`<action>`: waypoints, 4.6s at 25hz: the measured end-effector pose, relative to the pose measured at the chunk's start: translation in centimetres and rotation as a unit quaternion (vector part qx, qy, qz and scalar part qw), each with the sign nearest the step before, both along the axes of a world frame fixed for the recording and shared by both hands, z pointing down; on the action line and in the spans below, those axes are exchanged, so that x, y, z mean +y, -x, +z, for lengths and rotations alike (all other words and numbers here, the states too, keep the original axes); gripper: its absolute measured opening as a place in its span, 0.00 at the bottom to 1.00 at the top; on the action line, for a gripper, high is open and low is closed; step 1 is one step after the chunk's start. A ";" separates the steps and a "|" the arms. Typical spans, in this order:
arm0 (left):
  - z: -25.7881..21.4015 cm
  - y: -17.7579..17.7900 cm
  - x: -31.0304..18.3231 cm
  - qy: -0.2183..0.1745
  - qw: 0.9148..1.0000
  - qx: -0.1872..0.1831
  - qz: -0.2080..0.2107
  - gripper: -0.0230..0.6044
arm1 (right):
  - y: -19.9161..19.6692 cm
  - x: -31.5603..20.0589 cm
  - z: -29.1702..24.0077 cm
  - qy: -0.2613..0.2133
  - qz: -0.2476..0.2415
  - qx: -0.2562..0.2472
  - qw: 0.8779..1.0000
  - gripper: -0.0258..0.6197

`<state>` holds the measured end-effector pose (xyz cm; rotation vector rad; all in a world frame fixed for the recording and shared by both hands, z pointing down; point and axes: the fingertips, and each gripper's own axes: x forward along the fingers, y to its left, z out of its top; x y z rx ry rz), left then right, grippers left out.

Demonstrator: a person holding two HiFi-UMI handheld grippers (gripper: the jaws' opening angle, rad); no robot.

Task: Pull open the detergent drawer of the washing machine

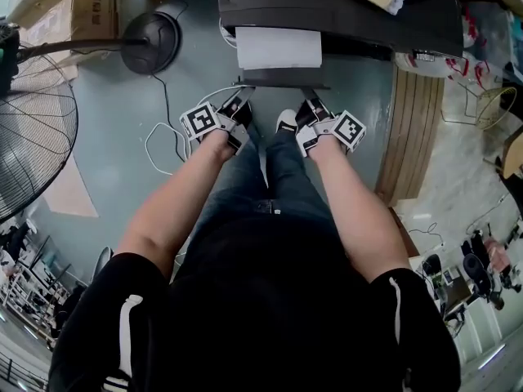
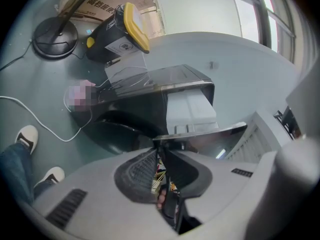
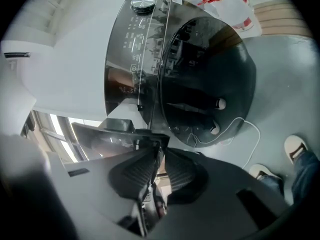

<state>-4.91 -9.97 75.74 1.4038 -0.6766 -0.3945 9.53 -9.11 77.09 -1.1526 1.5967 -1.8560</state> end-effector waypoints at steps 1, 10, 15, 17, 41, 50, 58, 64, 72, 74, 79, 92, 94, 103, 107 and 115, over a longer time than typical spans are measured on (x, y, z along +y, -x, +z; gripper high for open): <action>0.1 0.1 0.5 0.001 1.000 -0.005 0.002 0.13 | 0.0 0.5 0.1 0.005 0.002 -0.003 1.000 0.14; 0.3 0.0 3.3 0.009 1.000 -0.011 0.007 0.13 | 0.1 3.1 -0.1 0.014 -0.004 -0.007 1.000 0.13; -0.2 -0.4 4.8 0.017 1.000 0.013 -0.001 0.13 | 0.2 4.8 0.1 0.019 -0.011 -0.011 1.000 0.13; 0.0 -0.2 5.6 0.020 1.000 0.009 0.003 0.13 | 0.2 5.7 0.3 0.024 -0.017 -0.009 1.000 0.13; 2.8 1.2 9.4 0.021 0.995 -0.085 0.046 0.13 | 0.0 9.2 1.7 0.048 -0.032 0.001 0.998 0.14; 3.0 1.0 9.4 0.025 0.995 -0.087 0.049 0.14 | 0.1 9.2 1.9 0.048 -0.047 0.019 0.998 0.14; 2.8 1.0 9.7 0.030 0.993 -0.095 0.066 0.19 | -0.3 9.6 2.1 0.053 -0.096 0.050 0.993 0.23; 2.5 2.3 10.5 0.013 0.987 -0.127 0.101 0.23 | -1.7 11.1 2.3 0.060 -0.147 0.101 0.982 0.22; 1.9 4.5 11.5 -0.019 0.963 -0.210 0.166 0.23 | -5.8 13.8 1.6 0.080 -0.176 0.165 0.967 0.22; 1.4 5.2 11.4 -0.018 0.961 -0.222 0.166 0.23 | -6.9 13.8 1.0 0.083 -0.174 0.173 0.966 0.22; -0.5 6.8 10.2 -0.033 0.953 -0.254 0.160 0.23 | -9.5 12.4 -0.9 0.071 -0.163 0.202 0.963 0.21; -6.6 10.4 6.3 -0.086 0.941 -0.304 0.119 0.23 | -11.9 5.6 -8.7 -0.028 -0.169 0.331 0.928 0.19; -8.1 10.7 5.5 -0.098 0.941 -0.306 0.106 0.23 | -12.3 4.9 -9.7 -0.034 -0.165 0.345 0.923 0.18; -14.6 11.7 1.7 -0.183 0.914 -0.349 0.093 0.23 | -14.3 0.3 -15.6 -0.090 -0.139 0.395 0.903 0.17; -17.5 12.3 -0.3 -0.216 0.900 -0.369 0.080 0.23 | -14.8 -1.7 -18.2 -0.123 -0.135 0.417 0.890 0.16; -22.4 11.9 -3.0 -0.259 0.893 -0.363 0.054 0.23 | -15.1 -3.7 -22.7 -0.157 -0.110 0.427 0.884 0.15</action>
